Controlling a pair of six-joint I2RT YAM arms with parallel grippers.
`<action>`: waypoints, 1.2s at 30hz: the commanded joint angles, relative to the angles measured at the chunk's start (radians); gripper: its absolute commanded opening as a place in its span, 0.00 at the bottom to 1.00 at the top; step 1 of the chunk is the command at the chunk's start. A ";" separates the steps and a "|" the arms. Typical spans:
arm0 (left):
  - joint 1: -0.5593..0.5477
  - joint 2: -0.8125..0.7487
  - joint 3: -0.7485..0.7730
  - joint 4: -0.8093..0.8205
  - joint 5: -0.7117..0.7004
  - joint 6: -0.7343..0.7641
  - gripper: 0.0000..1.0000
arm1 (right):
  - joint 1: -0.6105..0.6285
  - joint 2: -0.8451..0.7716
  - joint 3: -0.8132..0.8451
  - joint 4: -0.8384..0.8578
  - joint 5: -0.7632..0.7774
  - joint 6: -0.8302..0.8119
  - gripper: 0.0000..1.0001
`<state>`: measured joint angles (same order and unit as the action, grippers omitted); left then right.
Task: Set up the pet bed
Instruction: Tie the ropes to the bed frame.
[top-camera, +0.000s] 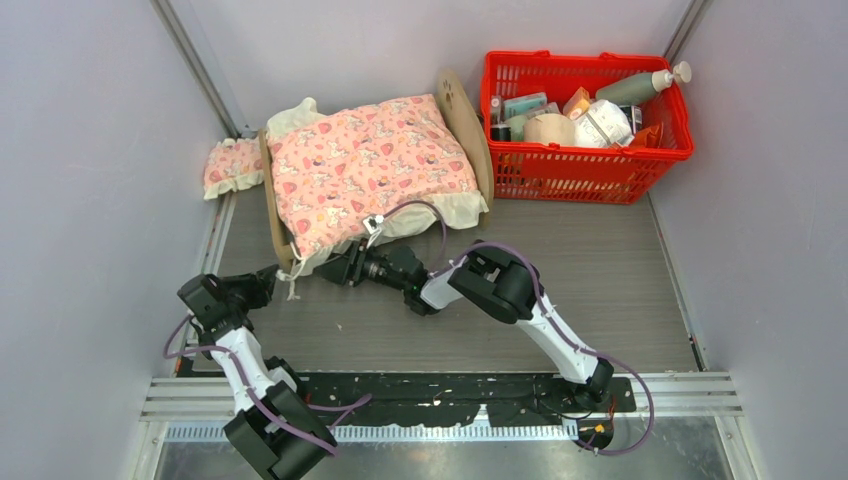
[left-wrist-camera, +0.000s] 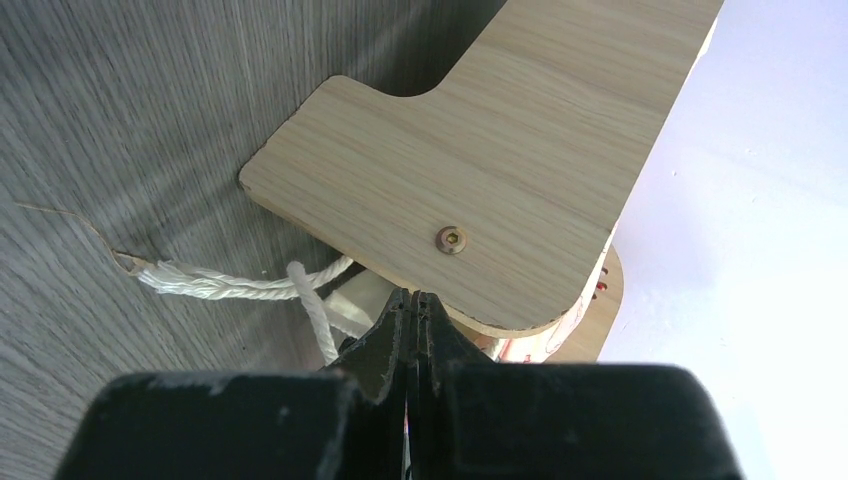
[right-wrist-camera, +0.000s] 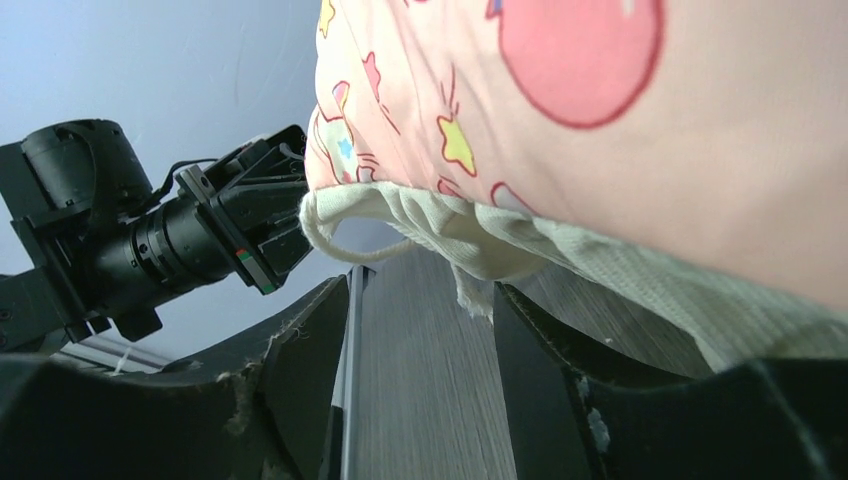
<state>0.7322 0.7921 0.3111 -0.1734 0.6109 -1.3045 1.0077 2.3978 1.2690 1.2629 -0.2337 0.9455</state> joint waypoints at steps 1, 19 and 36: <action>-0.001 -0.011 0.026 0.014 -0.013 0.005 0.00 | 0.007 -0.025 0.022 -0.046 0.104 0.072 0.63; -0.001 -0.025 0.019 0.005 -0.044 -0.017 0.00 | 0.077 -0.104 -0.015 -0.284 0.326 0.055 0.71; -0.001 -0.055 0.028 -0.053 -0.106 -0.043 0.00 | 0.052 0.032 0.132 -0.125 0.297 0.035 0.54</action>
<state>0.7322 0.7547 0.3111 -0.2142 0.5453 -1.3312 1.0782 2.4218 1.3724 1.1072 0.0769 0.9791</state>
